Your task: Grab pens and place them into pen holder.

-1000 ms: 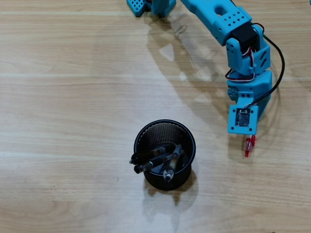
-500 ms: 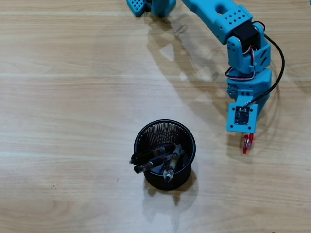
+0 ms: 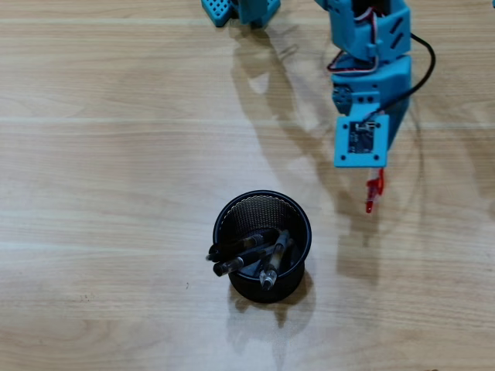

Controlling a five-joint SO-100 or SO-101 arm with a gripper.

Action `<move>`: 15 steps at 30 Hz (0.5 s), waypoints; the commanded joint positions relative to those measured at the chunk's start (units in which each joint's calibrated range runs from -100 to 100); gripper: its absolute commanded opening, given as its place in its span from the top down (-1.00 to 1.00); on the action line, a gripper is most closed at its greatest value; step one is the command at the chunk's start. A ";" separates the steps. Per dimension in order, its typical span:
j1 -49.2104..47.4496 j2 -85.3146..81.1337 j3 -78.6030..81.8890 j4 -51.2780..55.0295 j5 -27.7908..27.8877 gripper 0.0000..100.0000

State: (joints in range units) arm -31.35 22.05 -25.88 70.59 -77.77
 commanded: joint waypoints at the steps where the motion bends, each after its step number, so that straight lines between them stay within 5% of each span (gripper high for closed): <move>1: 4.61 -16.05 15.02 -12.00 5.91 0.96; 15: 14.05 -35.11 33.31 -39.46 19.27 0.96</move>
State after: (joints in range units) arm -18.18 -9.41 6.52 40.74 -59.32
